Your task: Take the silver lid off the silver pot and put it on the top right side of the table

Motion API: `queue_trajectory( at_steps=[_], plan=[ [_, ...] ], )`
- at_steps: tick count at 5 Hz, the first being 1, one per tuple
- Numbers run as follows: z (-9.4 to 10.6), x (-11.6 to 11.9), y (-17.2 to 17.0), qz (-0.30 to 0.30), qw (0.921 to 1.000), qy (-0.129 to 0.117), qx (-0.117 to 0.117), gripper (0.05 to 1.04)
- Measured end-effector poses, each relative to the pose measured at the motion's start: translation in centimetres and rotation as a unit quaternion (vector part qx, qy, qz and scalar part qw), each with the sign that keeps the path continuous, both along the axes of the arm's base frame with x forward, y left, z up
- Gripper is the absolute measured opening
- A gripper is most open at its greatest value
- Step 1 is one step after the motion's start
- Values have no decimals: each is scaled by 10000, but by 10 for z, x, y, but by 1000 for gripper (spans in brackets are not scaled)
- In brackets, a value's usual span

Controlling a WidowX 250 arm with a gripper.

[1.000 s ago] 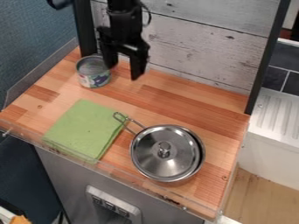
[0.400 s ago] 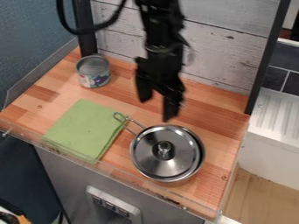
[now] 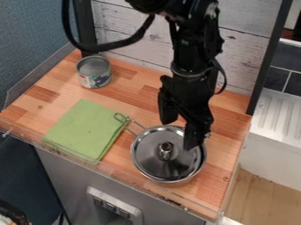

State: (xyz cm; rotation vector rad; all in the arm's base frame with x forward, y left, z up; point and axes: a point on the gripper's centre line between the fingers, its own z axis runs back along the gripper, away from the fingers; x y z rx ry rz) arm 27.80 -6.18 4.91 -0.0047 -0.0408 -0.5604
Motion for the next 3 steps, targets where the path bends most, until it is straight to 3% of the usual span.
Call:
queue_trajectory(
  at_steps=[2, 3],
  plan=[
    [-4, -6, 2, 116, 9998, 78, 105, 1001],
    [-14, -9, 4, 201, 9993, 256, 184, 950]
  ],
)
